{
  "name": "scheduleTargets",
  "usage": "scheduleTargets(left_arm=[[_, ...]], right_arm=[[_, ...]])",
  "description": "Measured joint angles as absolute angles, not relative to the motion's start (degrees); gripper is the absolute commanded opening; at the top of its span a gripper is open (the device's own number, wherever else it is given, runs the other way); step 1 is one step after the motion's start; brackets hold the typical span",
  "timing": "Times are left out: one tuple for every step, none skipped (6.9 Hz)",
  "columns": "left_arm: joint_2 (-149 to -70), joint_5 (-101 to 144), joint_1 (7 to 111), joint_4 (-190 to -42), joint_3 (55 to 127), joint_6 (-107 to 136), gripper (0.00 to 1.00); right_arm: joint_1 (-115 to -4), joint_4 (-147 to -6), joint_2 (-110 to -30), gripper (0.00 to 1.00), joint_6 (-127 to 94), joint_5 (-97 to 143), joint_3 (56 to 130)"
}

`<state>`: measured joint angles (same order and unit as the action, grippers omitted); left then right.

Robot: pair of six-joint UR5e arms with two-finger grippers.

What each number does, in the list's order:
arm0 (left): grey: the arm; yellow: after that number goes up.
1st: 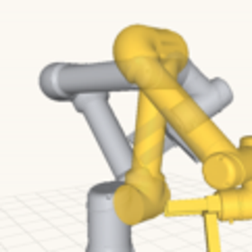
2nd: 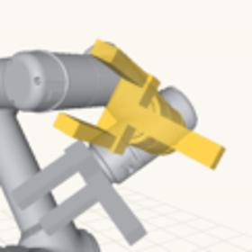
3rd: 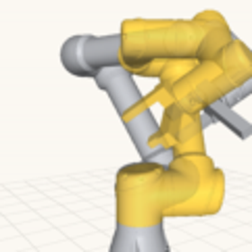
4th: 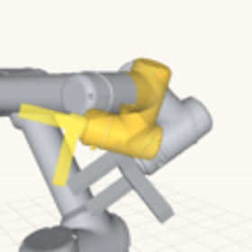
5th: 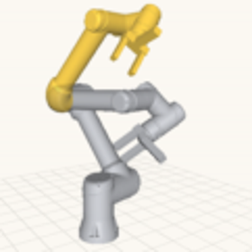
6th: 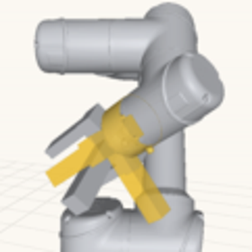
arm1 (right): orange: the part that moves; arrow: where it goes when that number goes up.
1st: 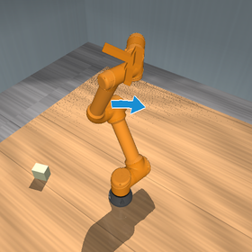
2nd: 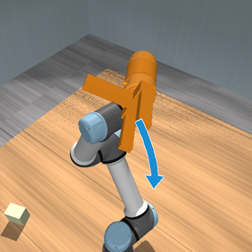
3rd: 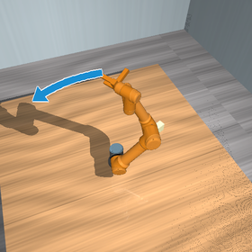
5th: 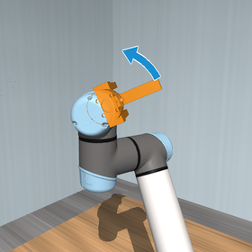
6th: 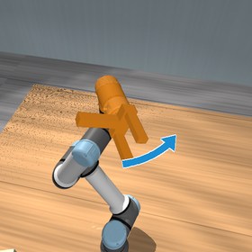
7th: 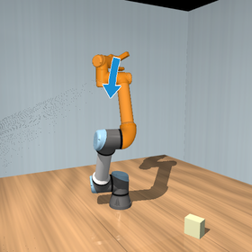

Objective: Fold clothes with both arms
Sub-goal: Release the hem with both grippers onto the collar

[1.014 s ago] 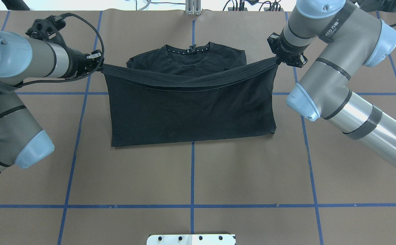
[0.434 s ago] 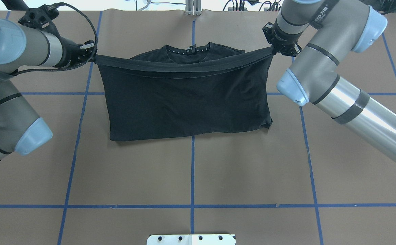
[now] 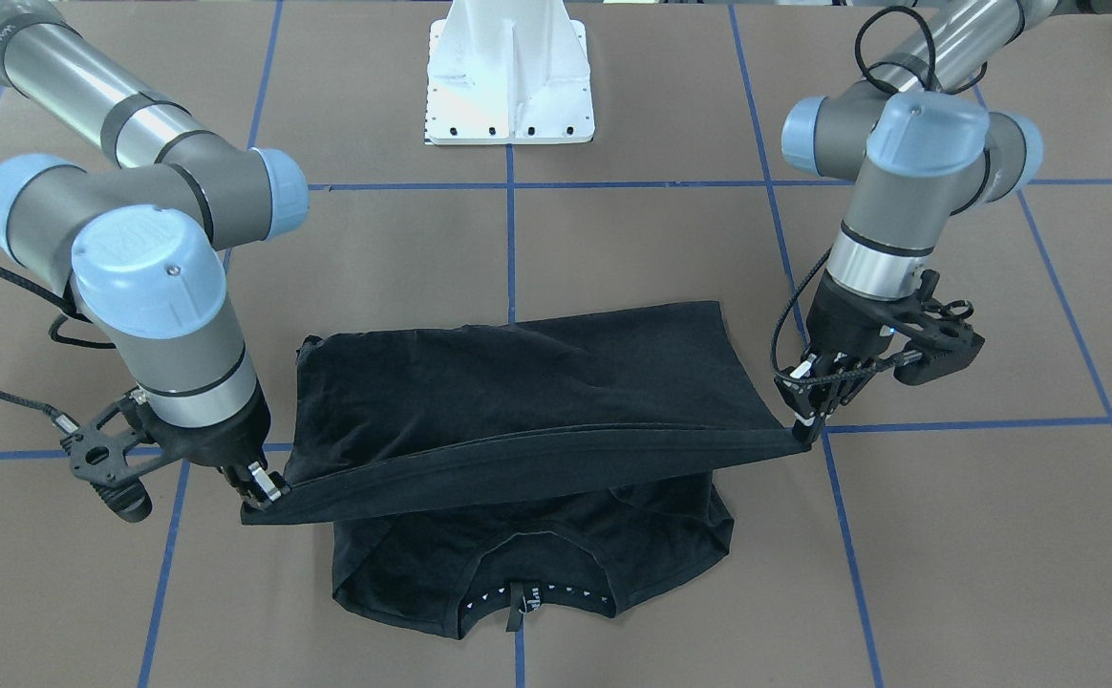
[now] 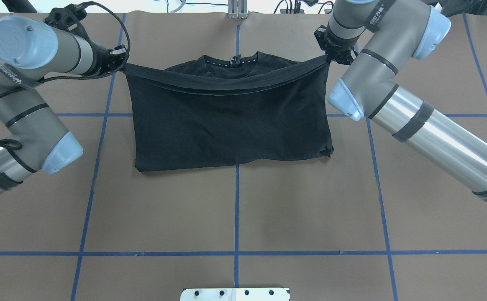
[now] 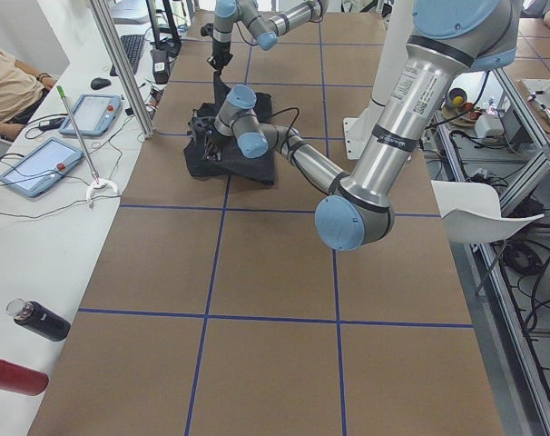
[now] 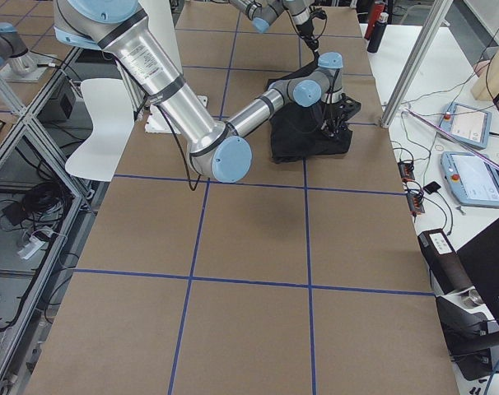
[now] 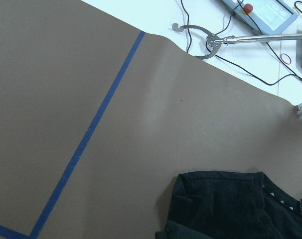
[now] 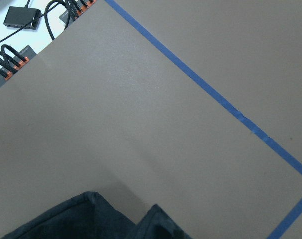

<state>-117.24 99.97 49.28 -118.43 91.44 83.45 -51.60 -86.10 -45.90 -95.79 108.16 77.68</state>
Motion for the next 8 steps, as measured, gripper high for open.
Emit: scheduleTargets(left_arm=[[-118.3,99.92,49.29,-120.97,87.95,83.55,0.07],[-119.12,99.62,49.26,-122.77,85.35,83.67,0.18],[-119.8,99.06,49.23,-124.27,83.14,83.78,0.23],[-120.31,98.73,49.24,-125.93,80.96,83.8,0.33],[-120.5,98.47,49.27,-127.66,79.22,83.8,0.42],[-120.53,98.06,49.32,-129.0,78.08,83.75,0.42],[-120.59,97.77,49.39,-130.16,77.53,83.62,0.42],[-120.68,97.78,49.47,-130.81,77.78,83.64,0.42]], right_arm=[[-51.3,-84.63,-45.02,0.0,-95.8,107.6,74.91],[-50.71,-82.83,-44.93,0.21,-95.79,106.51,73.19],[-49.85,-81.76,-44.96,0.25,-95.7,105.07,72.26],[-49.2,-81.26,-44.98,0.28,-95.6,103.74,71.83],[-48.97,-80.64,-45.05,0.34,-95.58,102.95,71.62],[-49.0,-78.93,-45.18,0.42,-95.74,102.63,71.52],[-49.09,-76.8,-45.37,0.6,-96.59,102.61,71.87],[-48.81,-75.49,-46.59,0.7,-98.32,102.79,74.08]])
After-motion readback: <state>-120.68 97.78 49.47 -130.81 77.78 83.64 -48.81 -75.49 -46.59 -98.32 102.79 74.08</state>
